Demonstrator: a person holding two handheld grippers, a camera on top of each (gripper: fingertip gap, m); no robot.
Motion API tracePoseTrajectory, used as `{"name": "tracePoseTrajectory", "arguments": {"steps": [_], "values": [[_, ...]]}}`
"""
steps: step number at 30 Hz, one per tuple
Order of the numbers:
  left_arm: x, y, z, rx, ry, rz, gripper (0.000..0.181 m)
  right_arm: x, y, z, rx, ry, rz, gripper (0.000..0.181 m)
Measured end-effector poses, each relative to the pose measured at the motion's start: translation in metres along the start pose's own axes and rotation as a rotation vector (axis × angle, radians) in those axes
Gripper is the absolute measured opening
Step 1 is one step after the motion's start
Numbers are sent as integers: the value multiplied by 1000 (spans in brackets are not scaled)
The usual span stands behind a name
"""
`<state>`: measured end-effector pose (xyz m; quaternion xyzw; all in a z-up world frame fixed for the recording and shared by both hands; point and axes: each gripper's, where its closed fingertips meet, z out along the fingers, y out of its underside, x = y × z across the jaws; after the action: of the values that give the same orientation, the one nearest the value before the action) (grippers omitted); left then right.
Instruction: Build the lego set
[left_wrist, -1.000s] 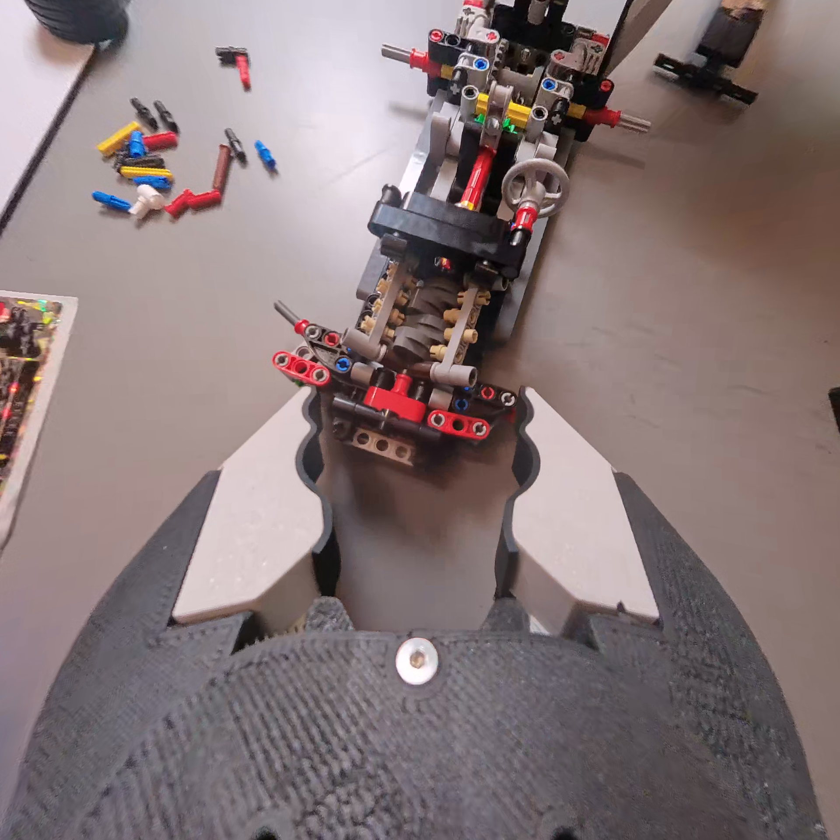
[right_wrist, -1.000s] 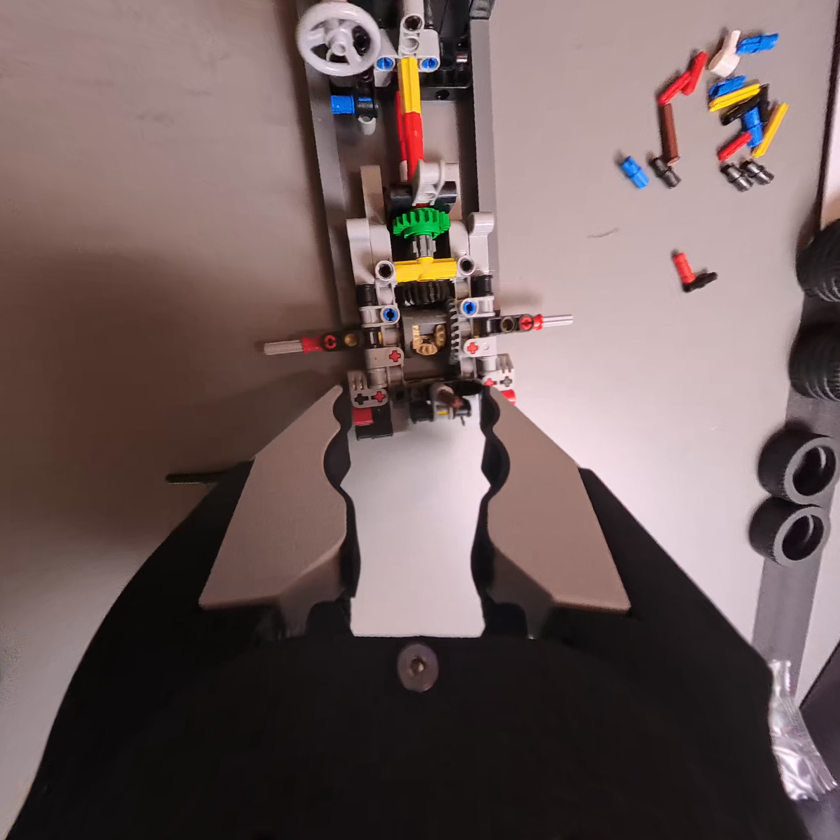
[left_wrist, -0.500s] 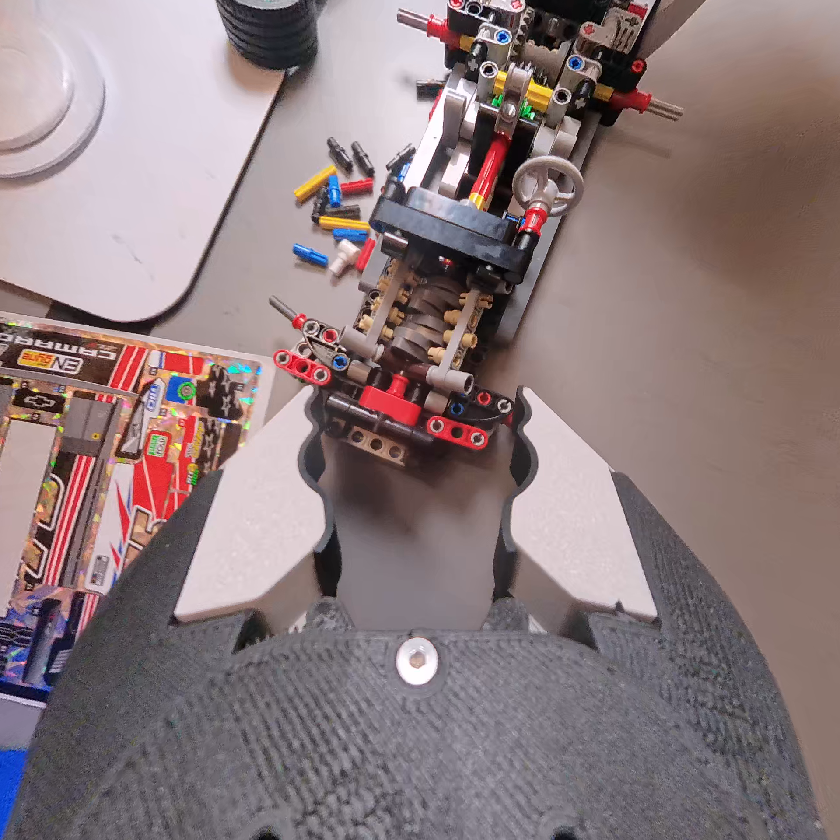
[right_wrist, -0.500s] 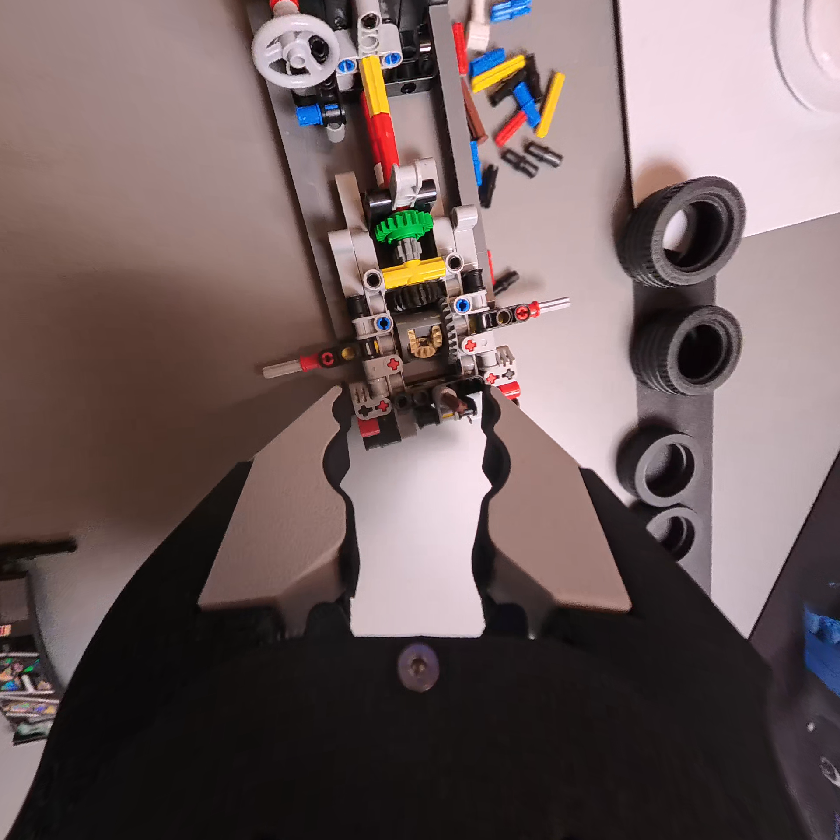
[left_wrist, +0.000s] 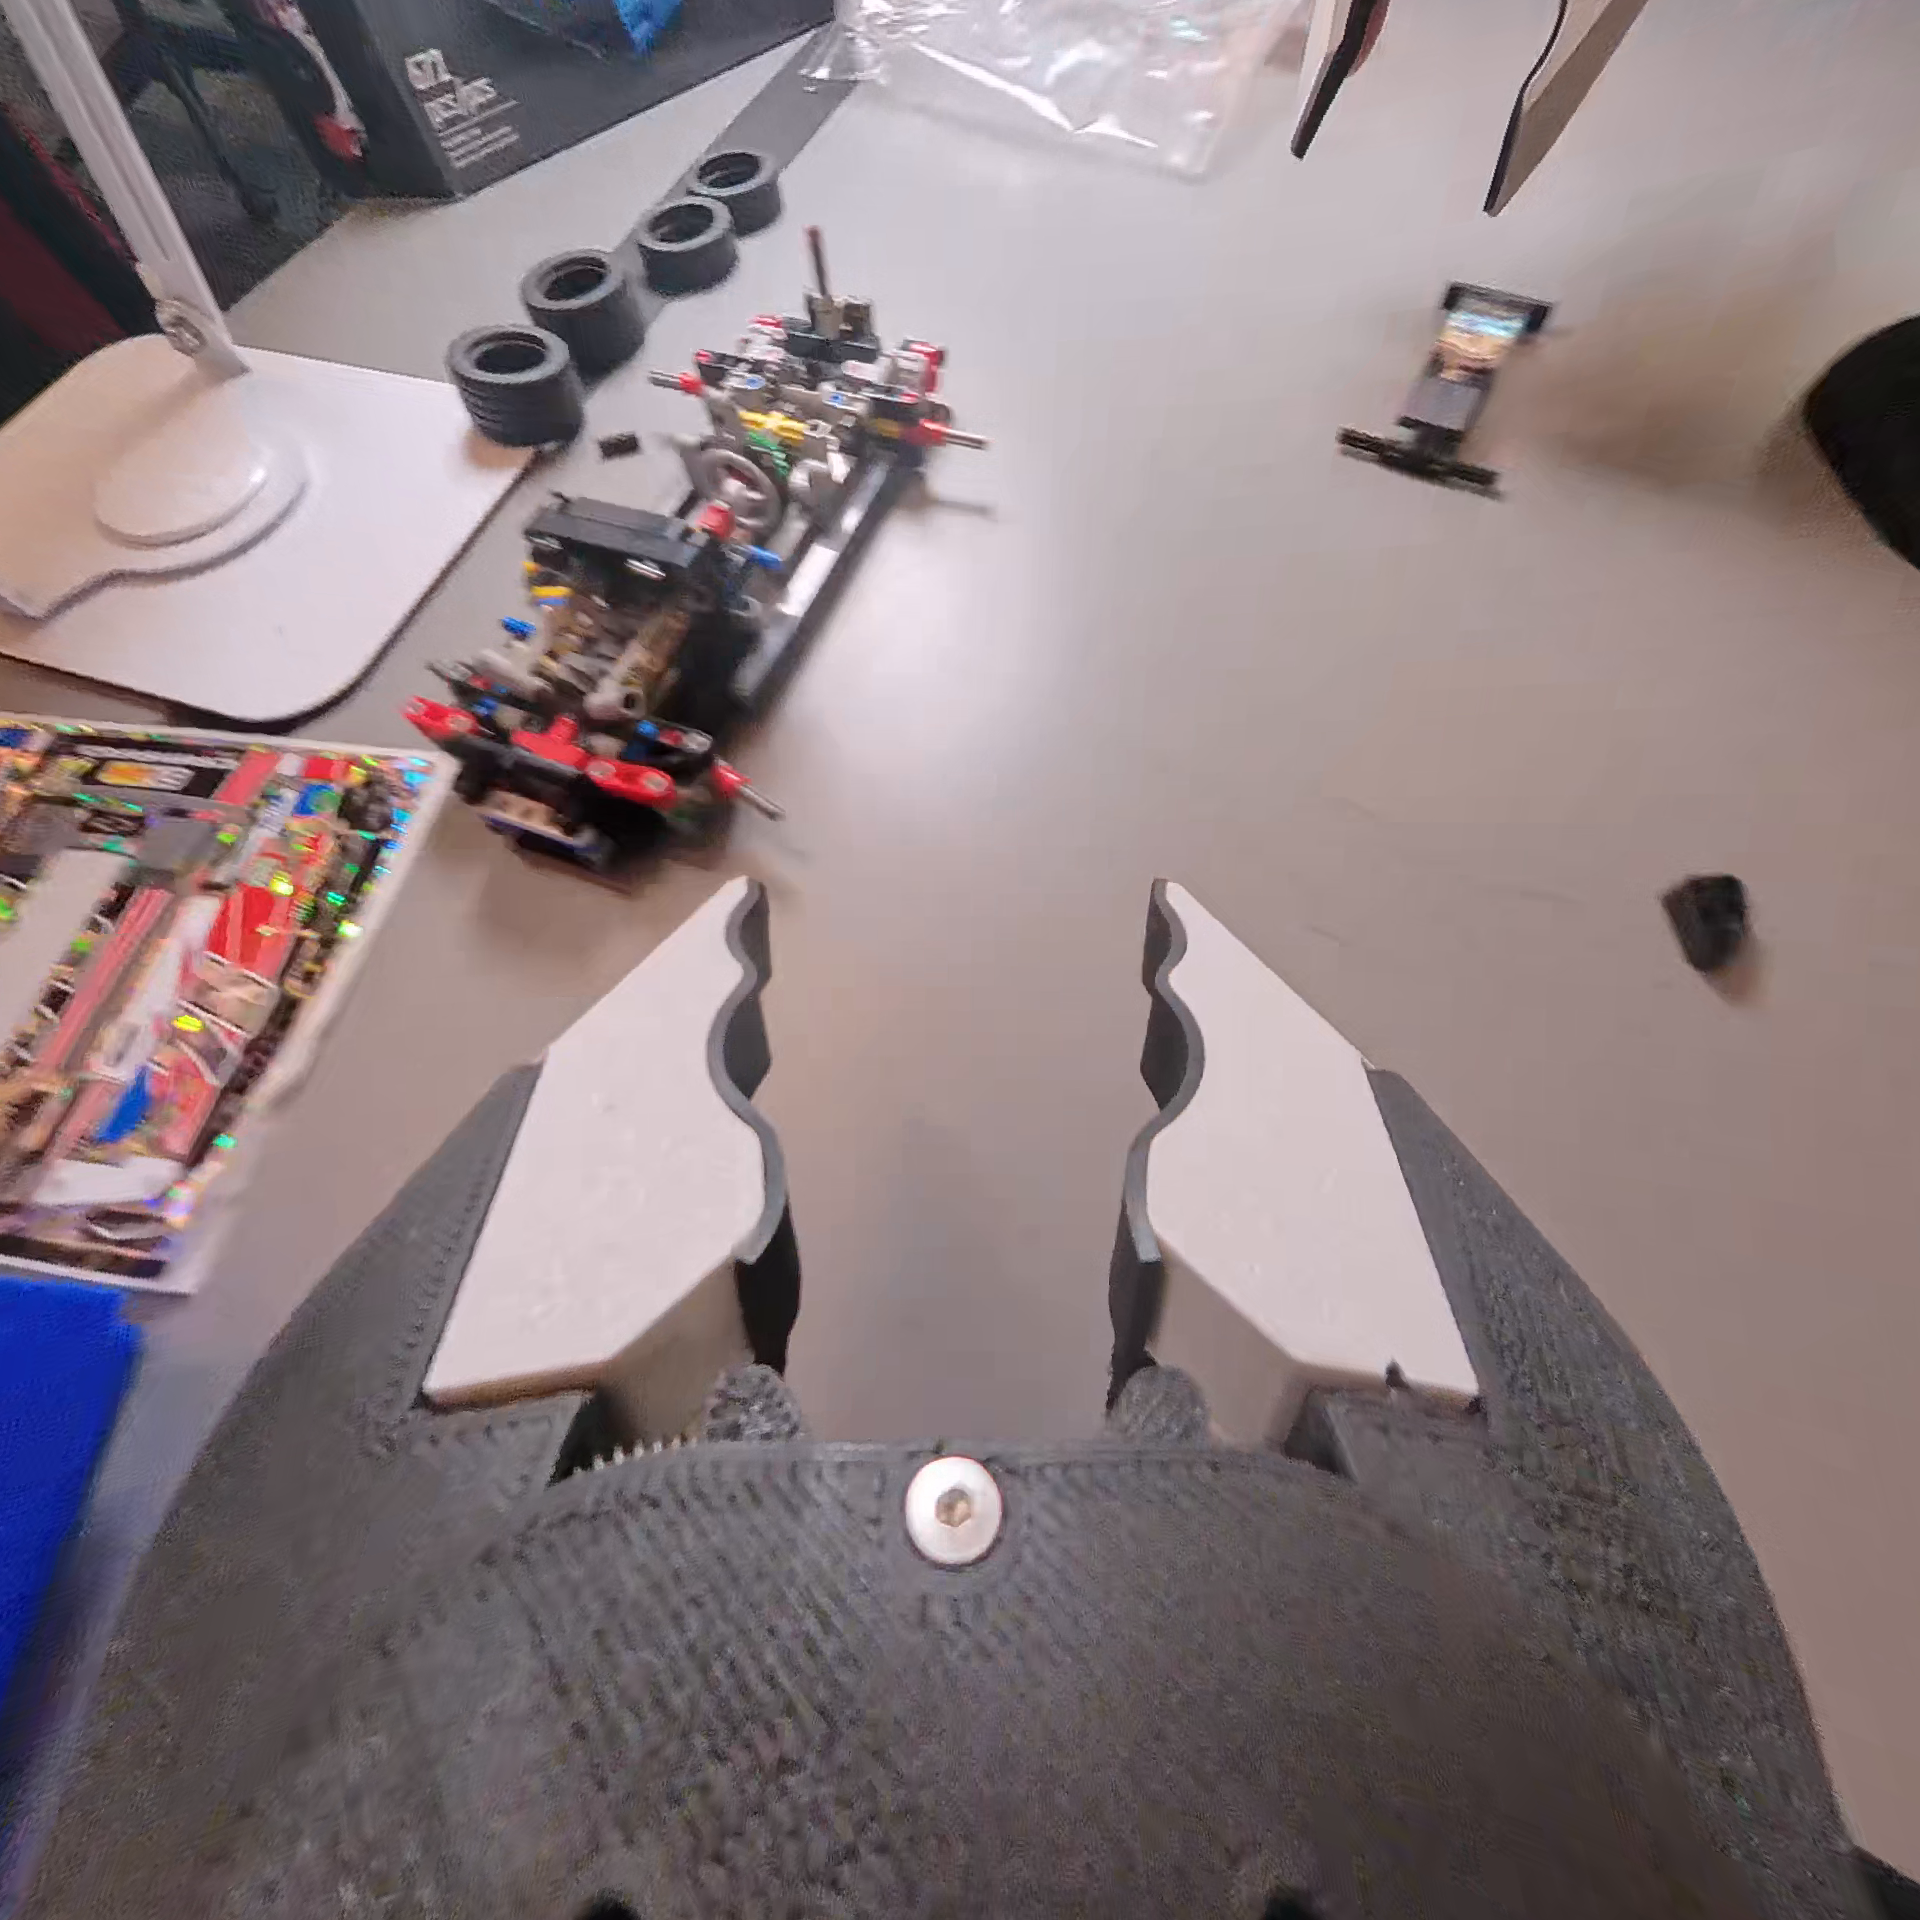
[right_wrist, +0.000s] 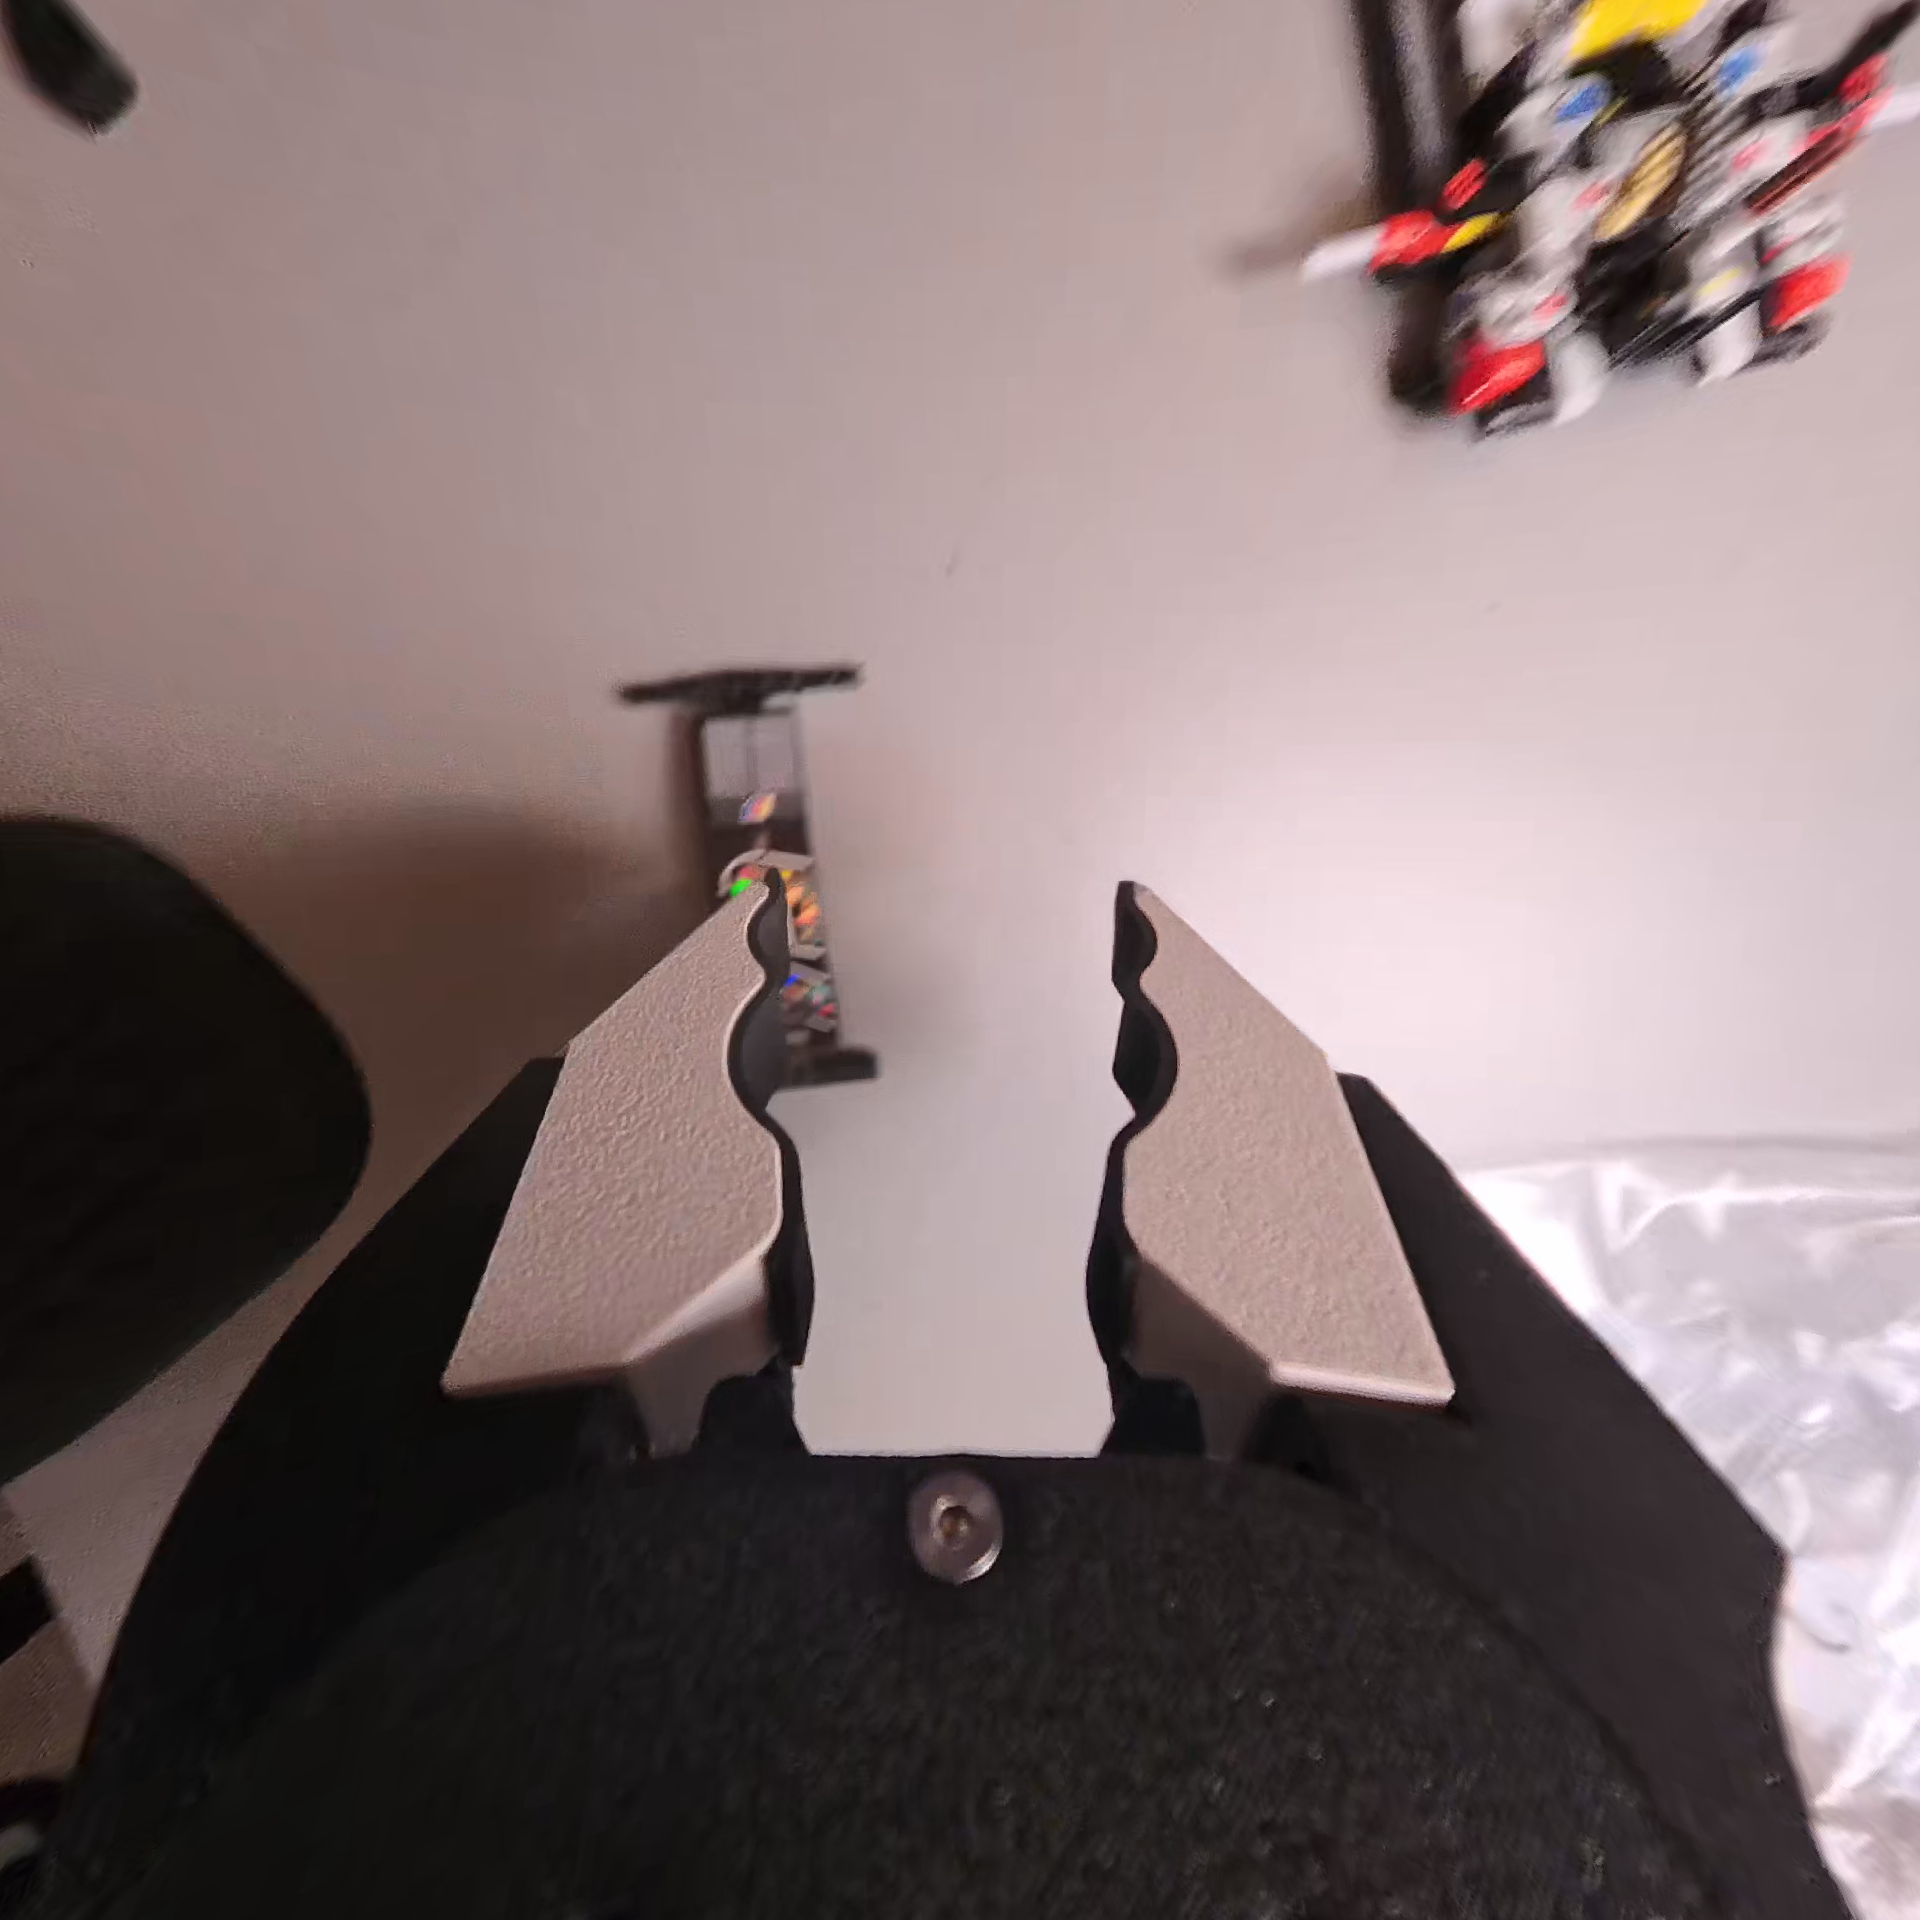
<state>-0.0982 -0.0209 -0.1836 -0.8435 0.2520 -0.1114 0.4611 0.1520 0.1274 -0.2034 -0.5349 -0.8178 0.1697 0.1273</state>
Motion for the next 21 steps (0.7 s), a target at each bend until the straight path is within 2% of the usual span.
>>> {"name": "tracePoseTrajectory", "arguments": {"steps": [1,3,5,7,9,14,17,21], "values": [[14,7,-4,9,13,-10,69,-15,13,1,-27,-9,-3,60],[38,20,-9,19,33,-30,66,-36,30,10,-59,-12,-7,59],[53,27,-8,35,32,-22,62,-43,38,21,-72,12,-21,48],[56,30,-5,51,-2,4,57,-46,33,31,-61,11,-34,34],[55,27,-2,87,-16,-6,53,-49,17,41,-44,-3,-60,21],[57,20,-2,187,3,-66,50,-54,-47,69,22,-25,-158,21],[59,17,-6,218,-9,-42,50,-56,-84,86,61,-30,-212,21],[60,17,-7,221,-16,-31,50,-49,-109,97,81,-8,-236,21]]}}
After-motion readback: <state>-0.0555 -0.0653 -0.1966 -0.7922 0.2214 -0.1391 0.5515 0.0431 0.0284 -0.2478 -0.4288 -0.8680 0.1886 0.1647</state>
